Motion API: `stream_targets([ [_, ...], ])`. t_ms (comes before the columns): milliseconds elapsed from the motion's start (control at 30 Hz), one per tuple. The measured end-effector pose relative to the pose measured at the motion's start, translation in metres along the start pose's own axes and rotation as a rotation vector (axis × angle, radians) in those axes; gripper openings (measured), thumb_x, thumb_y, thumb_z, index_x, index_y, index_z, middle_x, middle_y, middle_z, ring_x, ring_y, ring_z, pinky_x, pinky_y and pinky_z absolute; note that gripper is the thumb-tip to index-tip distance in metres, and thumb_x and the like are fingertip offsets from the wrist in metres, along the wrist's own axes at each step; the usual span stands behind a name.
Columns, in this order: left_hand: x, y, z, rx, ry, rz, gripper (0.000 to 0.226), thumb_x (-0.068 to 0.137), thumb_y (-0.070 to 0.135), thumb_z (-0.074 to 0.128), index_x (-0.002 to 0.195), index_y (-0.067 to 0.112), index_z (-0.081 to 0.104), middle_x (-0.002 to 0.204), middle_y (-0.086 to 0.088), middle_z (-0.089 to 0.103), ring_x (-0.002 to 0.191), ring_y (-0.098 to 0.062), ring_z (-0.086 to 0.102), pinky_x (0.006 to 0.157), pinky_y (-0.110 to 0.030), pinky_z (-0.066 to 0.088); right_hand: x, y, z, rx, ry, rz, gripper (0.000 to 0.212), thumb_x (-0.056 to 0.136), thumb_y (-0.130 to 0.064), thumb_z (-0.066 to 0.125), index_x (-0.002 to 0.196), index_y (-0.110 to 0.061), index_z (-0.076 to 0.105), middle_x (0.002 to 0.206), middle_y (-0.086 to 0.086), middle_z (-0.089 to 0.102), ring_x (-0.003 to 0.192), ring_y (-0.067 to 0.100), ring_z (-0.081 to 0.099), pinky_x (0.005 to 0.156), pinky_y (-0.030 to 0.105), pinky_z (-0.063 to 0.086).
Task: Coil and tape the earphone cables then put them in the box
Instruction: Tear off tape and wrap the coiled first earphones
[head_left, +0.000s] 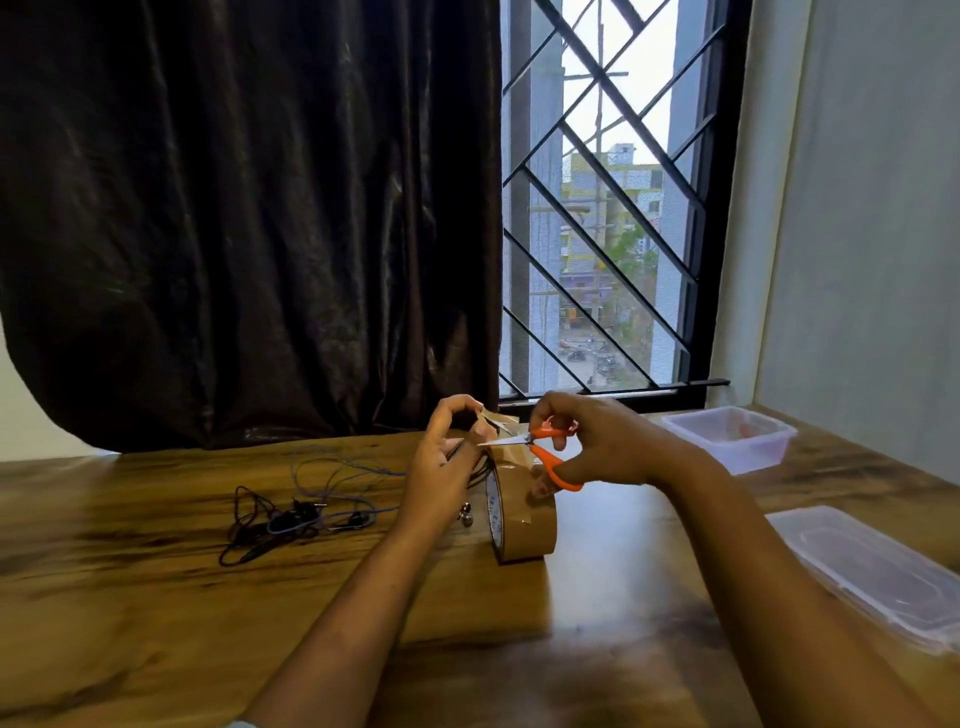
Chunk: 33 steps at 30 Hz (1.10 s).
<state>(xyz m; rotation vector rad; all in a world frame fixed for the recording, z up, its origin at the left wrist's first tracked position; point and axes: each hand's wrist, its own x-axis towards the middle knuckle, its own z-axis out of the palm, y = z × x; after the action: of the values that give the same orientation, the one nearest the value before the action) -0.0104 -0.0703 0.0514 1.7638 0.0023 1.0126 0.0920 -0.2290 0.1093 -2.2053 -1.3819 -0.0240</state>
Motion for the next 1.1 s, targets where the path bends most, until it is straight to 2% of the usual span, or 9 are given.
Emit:
stream_targets([
  [67, 0.001, 0.003, -0.002, 0.028, -0.001, 0.002, 0.012, 0.097, 0.027, 0.045, 0.108, 0.027, 0.050, 0.050, 0.008, 0.055, 0.034, 0.000, 0.043, 0.036, -0.011, 0.031, 0.000, 0.000, 0.009, 0.055, 0.033, -0.032, 0.043, 0.071, -0.018, 0.080, 0.097, -0.034, 0.049, 0.085, -0.011, 0.054, 0.071, 0.004, 0.048, 0.057, 0.010, 0.040],
  [133, 0.002, 0.004, -0.006, 0.065, -0.023, 0.017, 0.013, 0.098, 0.030, 0.040, 0.106, 0.028, 0.050, 0.052, 0.010, 0.057, 0.032, -0.002, 0.039, 0.034, -0.013, 0.030, -0.001, 0.003, 0.020, 0.105, 0.101, -0.053, 0.044, 0.069, -0.016, 0.080, 0.096, -0.034, 0.049, 0.084, -0.013, 0.054, 0.070, 0.005, 0.050, 0.055, 0.012, 0.042],
  [200, 0.004, 0.004, -0.009, 0.085, -0.042, 0.026, 0.012, 0.099, 0.026, 0.040, 0.103, 0.022, 0.051, 0.051, 0.011, 0.053, 0.033, 0.000, 0.042, 0.037, -0.007, 0.029, -0.003, 0.007, 0.029, 0.111, 0.169, -0.068, 0.046, 0.066, -0.019, 0.081, 0.094, -0.036, 0.048, 0.085, -0.013, 0.057, 0.077, 0.007, 0.054, 0.062, 0.019, 0.048],
  [300, 0.005, 0.004, -0.011, 0.135, -0.082, 0.031, 0.011, 0.098, 0.026, 0.043, 0.101, 0.019, 0.051, 0.043, 0.012, 0.048, 0.031, -0.003, 0.034, 0.036, -0.010, 0.024, -0.004, 0.009, 0.035, 0.063, 0.219, -0.085, 0.046, 0.065, -0.025, 0.080, 0.095, -0.037, 0.047, 0.093, -0.011, 0.058, 0.088, 0.010, 0.055, 0.073, 0.034, 0.055],
  [433, 0.006, 0.001, -0.013, 0.142, -0.086, 0.022, 0.012, 0.096, 0.028, 0.048, 0.099, 0.019, 0.054, 0.039, 0.008, 0.037, 0.033, -0.003, 0.026, 0.035, -0.015, 0.020, -0.007, 0.009, 0.035, 0.000, 0.246, -0.096, 0.044, 0.065, -0.033, 0.077, 0.095, -0.039, 0.045, 0.096, -0.014, 0.056, 0.092, 0.007, 0.051, 0.076, 0.033, 0.052],
  [767, 0.003, 0.006, -0.011, 0.166, -0.121, 0.051, 0.011, 0.097, 0.015, 0.047, 0.091, 0.008, 0.053, 0.042, 0.013, 0.048, 0.035, -0.002, 0.030, 0.038, -0.010, 0.022, -0.010, 0.009, 0.031, -0.095, 0.163, -0.082, 0.040, 0.066, -0.028, 0.074, 0.088, -0.039, 0.042, 0.088, -0.013, 0.056, 0.086, 0.010, 0.052, 0.069, 0.032, 0.052],
  [933, 0.005, 0.004, -0.012, 0.167, -0.129, 0.059, 0.012, 0.098, 0.014, 0.045, 0.088, 0.014, 0.052, 0.047, 0.014, 0.051, 0.036, -0.003, 0.031, 0.039, -0.011, 0.022, -0.011, 0.006, 0.028, -0.097, 0.085, -0.032, 0.034, 0.065, -0.038, 0.073, 0.083, -0.040, 0.045, 0.084, -0.012, 0.058, 0.081, 0.012, 0.055, 0.071, 0.036, 0.054],
  [1067, 0.011, 0.000, -0.020, 0.128, -0.125, 0.016, 0.014, 0.099, 0.015, 0.043, 0.087, 0.016, 0.052, 0.062, 0.005, 0.048, 0.046, -0.015, 0.036, 0.043, -0.021, 0.026, -0.015, 0.003, 0.024, -0.051, -0.017, 0.004, 0.033, 0.069, -0.037, 0.079, 0.082, -0.035, 0.048, 0.079, -0.016, 0.051, 0.074, 0.010, 0.050, 0.063, 0.025, 0.044],
  [1100, 0.011, 0.000, -0.020, 0.125, -0.129, 0.014, 0.014, 0.099, 0.015, 0.043, 0.087, 0.016, 0.051, 0.064, 0.002, 0.047, 0.046, -0.013, 0.037, 0.043, -0.019, 0.028, -0.016, 0.003, 0.024, -0.049, -0.025, 0.012, 0.033, 0.069, -0.036, 0.079, 0.083, -0.034, 0.049, 0.078, -0.016, 0.051, 0.072, 0.008, 0.049, 0.062, 0.024, 0.043],
])
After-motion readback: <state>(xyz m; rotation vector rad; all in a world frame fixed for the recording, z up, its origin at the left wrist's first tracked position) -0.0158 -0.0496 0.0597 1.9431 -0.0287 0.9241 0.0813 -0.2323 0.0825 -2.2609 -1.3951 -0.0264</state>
